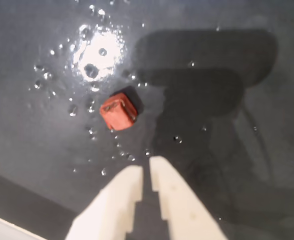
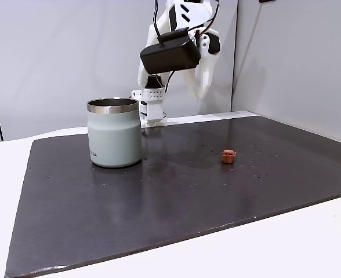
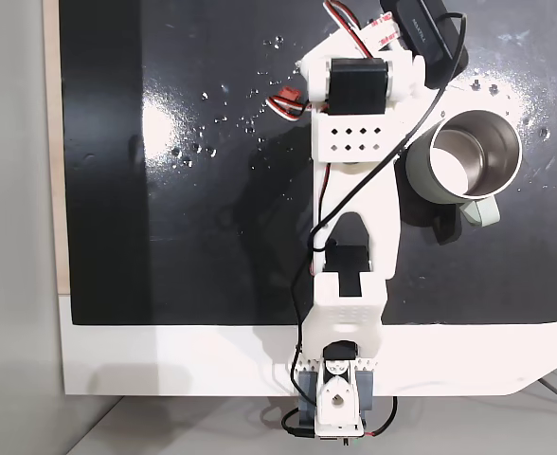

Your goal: Grasp a cube and put it in the cup.

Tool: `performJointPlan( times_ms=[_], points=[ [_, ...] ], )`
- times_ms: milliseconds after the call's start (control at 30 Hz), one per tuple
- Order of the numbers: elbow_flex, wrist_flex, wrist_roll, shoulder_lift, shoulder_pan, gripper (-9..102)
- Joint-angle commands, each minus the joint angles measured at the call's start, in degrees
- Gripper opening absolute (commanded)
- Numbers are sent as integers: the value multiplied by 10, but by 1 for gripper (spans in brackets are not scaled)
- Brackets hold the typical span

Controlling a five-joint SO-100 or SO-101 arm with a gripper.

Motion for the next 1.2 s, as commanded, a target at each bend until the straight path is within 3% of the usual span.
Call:
performJointPlan(
  times_ms=[0,1167],
  points=[
    [-47,4,-8,-6,-19,0],
    [-232,4,2,-219,-87,0]
  ],
)
